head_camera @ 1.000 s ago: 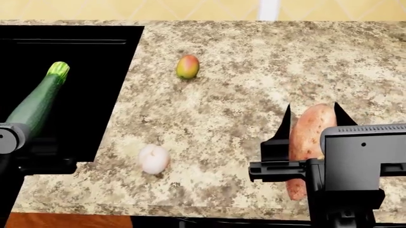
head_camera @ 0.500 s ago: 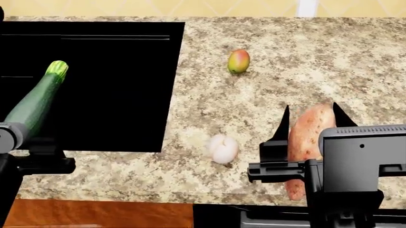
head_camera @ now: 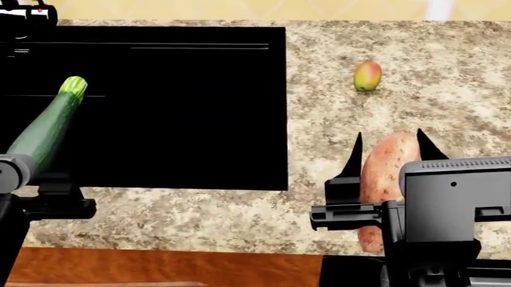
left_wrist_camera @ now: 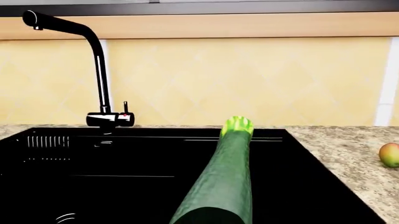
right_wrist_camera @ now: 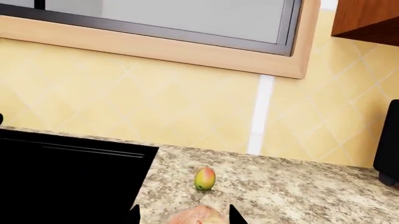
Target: There is a mixed pile of frozen fruits and vegetables on the counter. Locate all the frozen vegetables and place the items in a bowl on the counter. Take all the frozen fruits and defrost them in a running sink.
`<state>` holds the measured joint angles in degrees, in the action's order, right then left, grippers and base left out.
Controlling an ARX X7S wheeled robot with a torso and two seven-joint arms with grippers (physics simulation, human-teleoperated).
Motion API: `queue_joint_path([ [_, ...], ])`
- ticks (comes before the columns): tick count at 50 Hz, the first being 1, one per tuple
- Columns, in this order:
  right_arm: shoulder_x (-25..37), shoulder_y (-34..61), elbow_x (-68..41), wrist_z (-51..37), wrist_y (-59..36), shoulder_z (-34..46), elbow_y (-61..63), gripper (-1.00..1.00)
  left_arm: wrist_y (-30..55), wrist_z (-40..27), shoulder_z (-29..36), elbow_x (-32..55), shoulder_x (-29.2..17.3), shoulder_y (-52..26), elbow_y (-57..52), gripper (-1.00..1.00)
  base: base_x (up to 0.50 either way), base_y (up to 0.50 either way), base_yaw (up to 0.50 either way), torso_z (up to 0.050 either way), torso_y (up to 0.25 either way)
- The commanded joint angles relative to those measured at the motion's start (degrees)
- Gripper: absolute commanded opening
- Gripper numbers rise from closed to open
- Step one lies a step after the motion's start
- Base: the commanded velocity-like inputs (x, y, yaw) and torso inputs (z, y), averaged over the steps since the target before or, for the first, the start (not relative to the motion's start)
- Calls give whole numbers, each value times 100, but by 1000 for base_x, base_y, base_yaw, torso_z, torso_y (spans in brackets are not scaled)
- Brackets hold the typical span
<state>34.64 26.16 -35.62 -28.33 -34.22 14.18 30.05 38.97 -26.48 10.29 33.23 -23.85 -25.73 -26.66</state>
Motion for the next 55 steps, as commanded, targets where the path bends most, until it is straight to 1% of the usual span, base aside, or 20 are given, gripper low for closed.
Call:
queue_joint_path([
  [1, 3, 22, 114, 55, 3, 14, 13, -100, -39, -54, -14, 50, -10, -7, -8, -100, -12, 367, 0, 0, 0],
  [19, 26, 40, 150, 59, -8, 89, 48, -100, -46, -85, -15, 73, -28, -14, -19, -100, -4, 376, 0, 0, 1],
  [47, 23, 30, 138, 62, 49, 90, 5, -100, 45, -164, 3, 154, -66, -67, -160, -100, 0, 500, 0, 0, 0],
  [55, 10, 36, 140, 70, 74, 99, -25, -100, 8, -156, 32, 133, -60, -67, -111, -100, -201, 500, 0, 1, 0],
])
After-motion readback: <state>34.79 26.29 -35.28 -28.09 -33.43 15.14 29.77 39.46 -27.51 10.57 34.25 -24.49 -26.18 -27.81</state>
